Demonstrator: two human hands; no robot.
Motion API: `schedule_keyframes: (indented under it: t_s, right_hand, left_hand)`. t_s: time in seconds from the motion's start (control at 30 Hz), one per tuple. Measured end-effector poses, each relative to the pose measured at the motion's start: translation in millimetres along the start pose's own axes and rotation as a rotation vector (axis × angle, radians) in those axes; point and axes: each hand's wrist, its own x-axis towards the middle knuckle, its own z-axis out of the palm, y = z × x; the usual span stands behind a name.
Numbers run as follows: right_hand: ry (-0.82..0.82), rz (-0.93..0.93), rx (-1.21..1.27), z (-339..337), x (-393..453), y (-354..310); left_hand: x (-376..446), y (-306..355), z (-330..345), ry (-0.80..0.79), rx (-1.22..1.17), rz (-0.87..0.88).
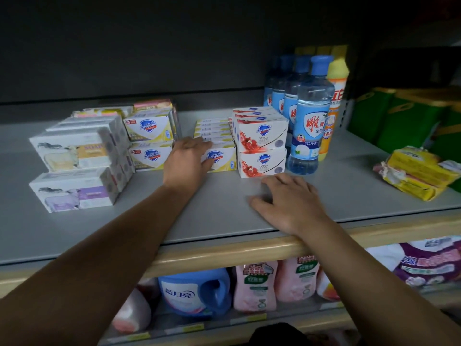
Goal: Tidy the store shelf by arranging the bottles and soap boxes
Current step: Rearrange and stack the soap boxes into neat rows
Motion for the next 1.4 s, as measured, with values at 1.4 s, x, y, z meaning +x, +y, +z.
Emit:
schedule_keyframes:
  t_s: [1.4]
  right_hand:
    - [0.141, -0.253, -0.072, 25.7, 124.9, -218.9]
  left_hand:
    - [-101.3, -142.3, -139.1, 0.222, -0.07, -0.133]
